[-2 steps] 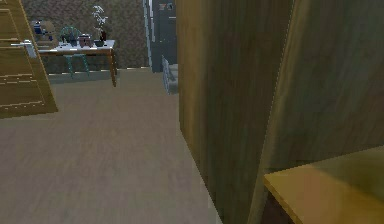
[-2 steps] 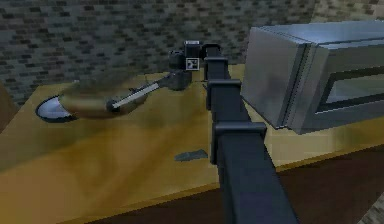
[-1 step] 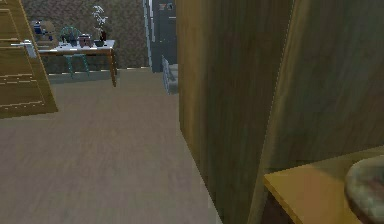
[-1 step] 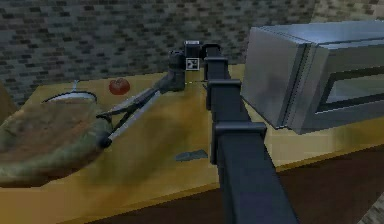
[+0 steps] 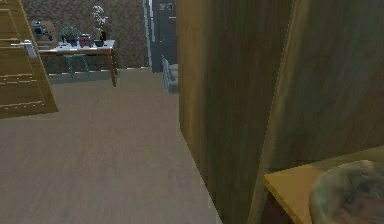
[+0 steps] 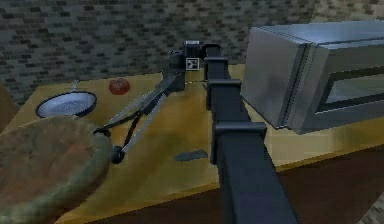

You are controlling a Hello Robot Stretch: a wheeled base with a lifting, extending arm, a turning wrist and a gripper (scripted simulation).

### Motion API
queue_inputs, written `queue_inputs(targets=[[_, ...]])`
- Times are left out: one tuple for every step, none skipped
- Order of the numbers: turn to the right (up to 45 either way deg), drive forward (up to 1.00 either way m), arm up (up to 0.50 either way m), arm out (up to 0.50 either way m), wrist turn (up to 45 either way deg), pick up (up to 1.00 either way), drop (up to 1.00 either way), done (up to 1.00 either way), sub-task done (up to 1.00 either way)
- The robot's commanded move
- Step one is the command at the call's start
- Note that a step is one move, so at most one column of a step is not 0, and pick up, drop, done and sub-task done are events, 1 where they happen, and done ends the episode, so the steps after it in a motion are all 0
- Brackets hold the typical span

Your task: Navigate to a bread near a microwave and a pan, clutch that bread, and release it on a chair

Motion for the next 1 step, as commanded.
queue_inputs(targets=[[0.0,0.00,0.00,-0.38,0.0,0.00,0.00,0.00,0.00]])
